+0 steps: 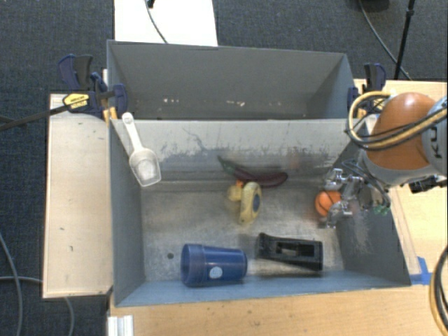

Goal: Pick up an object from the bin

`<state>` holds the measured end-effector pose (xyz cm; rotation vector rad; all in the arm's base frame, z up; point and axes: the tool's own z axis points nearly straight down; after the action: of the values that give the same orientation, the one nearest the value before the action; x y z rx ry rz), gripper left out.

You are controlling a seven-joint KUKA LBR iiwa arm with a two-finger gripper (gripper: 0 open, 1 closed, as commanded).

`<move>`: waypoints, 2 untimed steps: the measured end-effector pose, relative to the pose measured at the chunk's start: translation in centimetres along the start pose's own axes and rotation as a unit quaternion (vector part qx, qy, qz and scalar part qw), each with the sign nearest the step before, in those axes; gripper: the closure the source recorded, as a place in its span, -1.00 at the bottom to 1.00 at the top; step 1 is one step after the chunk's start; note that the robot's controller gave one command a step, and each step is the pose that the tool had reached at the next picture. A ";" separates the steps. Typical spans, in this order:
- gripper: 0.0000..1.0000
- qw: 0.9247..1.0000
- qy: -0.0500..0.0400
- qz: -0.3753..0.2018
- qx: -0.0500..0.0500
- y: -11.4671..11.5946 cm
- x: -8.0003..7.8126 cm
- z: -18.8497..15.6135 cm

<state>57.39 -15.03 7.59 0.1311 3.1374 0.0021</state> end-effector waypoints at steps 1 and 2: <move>1.00 1.000 0.000 0.000 0.000 0.0 0.0 -0.2; 1.00 1.000 0.003 -0.001 0.000 0.0 0.2 -1.3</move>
Offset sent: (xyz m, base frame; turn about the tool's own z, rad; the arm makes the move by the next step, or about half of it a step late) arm 0.0002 0.0000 0.0861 0.0000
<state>57.22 -14.99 8.86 0.1294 3.1430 0.0034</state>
